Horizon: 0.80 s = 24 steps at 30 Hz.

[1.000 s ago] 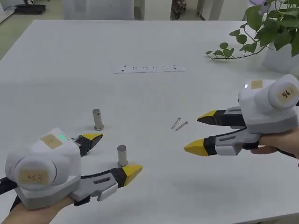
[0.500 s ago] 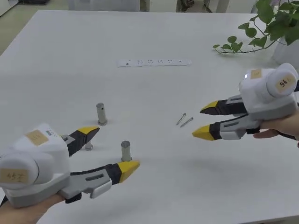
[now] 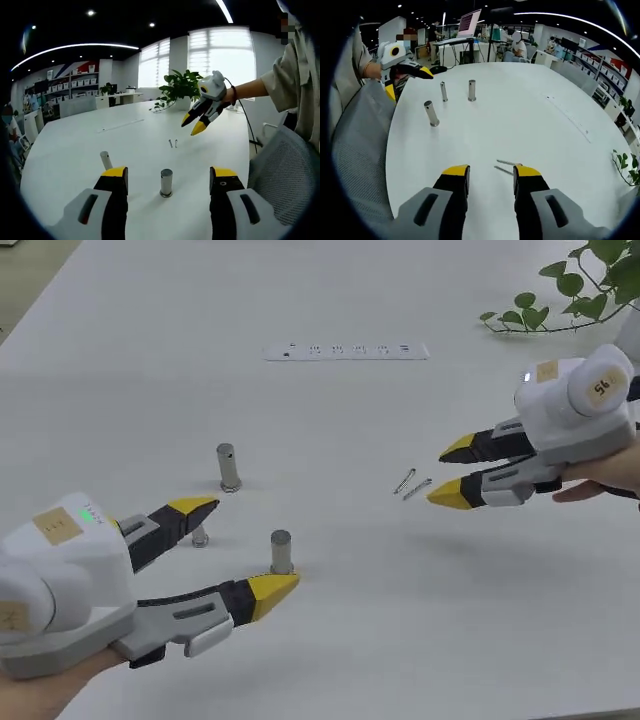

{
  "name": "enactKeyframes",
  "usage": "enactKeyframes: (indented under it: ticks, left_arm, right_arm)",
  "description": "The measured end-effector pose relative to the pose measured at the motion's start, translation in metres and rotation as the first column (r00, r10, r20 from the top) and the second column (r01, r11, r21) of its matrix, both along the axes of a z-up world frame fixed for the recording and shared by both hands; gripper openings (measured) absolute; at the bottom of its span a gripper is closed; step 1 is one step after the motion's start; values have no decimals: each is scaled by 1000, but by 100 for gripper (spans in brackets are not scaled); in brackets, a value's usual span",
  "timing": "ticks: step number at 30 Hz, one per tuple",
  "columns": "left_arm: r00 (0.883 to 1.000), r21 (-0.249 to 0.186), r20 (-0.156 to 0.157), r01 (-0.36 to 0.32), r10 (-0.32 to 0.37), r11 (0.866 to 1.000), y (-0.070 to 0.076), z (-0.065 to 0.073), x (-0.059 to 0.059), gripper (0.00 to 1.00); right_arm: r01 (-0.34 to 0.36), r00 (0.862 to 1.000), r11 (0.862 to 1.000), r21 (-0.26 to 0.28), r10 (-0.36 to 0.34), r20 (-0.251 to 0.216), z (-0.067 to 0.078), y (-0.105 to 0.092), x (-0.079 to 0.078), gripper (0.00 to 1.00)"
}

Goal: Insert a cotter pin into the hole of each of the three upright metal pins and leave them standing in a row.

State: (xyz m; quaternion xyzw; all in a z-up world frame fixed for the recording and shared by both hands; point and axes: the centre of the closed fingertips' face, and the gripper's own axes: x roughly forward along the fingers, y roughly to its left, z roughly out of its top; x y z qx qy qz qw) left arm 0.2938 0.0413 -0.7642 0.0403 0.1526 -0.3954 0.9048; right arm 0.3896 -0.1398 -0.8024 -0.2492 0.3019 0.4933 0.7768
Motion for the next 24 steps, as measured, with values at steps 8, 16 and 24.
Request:
enactKeyframes:
  ticks: [8, 16, 24]
  left_arm:
    - [1000, -19, -10, 22, -22, 1000, 4, -1, -2, 62]
    - [999, -34, -18, 32, -33, 999, 7, -2, -8, 61]
    - [1000, -33, -19, 23, -24, 999, 12, -1, -11, 60]
  right_arm:
    - [-14, 999, 999, -29, 13, -35, -16, -4, 16, 35]
    - [-59, 996, 996, -60, 55, -66, -26, -2, 24, 33]
    - [-103, 992, 990, -93, 95, -88, -36, -4, 33, 29]
